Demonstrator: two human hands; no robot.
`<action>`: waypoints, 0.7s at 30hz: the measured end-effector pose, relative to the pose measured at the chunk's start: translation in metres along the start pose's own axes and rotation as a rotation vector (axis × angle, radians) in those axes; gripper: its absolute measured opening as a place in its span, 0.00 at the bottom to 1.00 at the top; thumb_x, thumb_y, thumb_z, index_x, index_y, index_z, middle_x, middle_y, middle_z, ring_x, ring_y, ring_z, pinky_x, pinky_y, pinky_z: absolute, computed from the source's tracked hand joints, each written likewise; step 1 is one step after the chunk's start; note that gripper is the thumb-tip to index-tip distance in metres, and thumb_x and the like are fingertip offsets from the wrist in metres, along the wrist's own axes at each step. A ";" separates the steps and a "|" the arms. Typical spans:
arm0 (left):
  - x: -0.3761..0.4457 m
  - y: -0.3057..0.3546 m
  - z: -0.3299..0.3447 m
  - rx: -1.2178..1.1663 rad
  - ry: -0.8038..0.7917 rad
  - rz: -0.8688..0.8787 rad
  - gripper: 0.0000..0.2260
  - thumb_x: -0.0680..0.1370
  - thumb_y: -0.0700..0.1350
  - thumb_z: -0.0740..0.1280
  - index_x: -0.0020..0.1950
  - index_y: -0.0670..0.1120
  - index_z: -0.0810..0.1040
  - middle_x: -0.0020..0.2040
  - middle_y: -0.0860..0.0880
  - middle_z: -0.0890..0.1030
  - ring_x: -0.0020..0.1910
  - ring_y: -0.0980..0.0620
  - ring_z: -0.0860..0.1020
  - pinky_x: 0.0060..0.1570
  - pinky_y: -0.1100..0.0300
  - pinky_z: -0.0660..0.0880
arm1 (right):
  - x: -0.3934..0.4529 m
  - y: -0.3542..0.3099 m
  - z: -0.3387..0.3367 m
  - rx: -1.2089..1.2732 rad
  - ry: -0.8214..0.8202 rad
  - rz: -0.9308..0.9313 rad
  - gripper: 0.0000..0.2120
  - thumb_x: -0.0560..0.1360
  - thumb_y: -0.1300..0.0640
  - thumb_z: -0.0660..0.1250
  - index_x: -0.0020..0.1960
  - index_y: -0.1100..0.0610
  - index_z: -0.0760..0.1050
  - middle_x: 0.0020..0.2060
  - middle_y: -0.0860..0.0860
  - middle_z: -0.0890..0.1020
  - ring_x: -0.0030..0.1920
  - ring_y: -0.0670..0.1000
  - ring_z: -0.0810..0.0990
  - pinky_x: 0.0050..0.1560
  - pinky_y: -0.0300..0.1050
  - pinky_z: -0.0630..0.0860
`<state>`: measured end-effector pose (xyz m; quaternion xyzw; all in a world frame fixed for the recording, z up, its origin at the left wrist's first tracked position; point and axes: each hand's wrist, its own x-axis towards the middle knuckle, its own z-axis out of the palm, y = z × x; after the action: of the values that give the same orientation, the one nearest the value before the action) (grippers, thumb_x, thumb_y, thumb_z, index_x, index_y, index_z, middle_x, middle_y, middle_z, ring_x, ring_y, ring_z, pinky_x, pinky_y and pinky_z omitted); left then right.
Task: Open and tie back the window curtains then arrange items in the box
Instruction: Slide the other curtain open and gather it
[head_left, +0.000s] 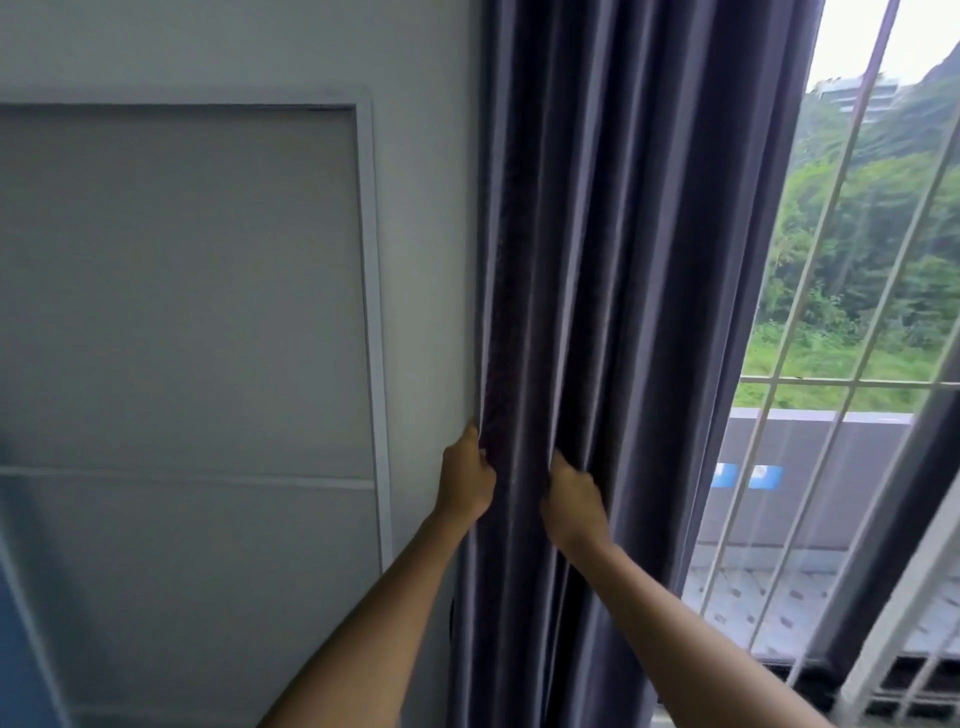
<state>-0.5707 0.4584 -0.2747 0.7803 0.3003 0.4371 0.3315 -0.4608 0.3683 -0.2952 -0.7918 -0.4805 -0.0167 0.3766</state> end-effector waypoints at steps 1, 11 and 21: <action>-0.003 -0.003 0.000 -0.012 -0.016 -0.021 0.24 0.78 0.27 0.53 0.71 0.43 0.68 0.53 0.45 0.81 0.47 0.49 0.80 0.54 0.75 0.72 | -0.004 0.006 0.007 -0.028 -0.012 0.013 0.22 0.78 0.66 0.53 0.71 0.53 0.65 0.52 0.52 0.81 0.49 0.53 0.81 0.51 0.46 0.80; -0.031 -0.007 0.005 -0.090 -0.058 -0.088 0.19 0.83 0.36 0.51 0.72 0.46 0.66 0.60 0.52 0.75 0.58 0.57 0.74 0.50 0.84 0.64 | -0.044 0.026 0.049 -0.307 -0.261 0.099 0.27 0.77 0.70 0.56 0.74 0.57 0.58 0.50 0.58 0.83 0.46 0.57 0.83 0.43 0.49 0.81; -0.046 0.005 0.011 -0.139 -0.057 -0.067 0.17 0.84 0.41 0.52 0.72 0.44 0.67 0.62 0.47 0.78 0.58 0.54 0.77 0.57 0.74 0.69 | -0.071 0.006 0.064 -0.372 -0.362 0.013 0.24 0.78 0.68 0.57 0.72 0.60 0.59 0.51 0.59 0.82 0.46 0.57 0.83 0.45 0.51 0.82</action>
<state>-0.5801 0.4178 -0.2971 0.7572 0.2857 0.4229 0.4077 -0.5159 0.3526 -0.3728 -0.8406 -0.5237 0.0398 0.1326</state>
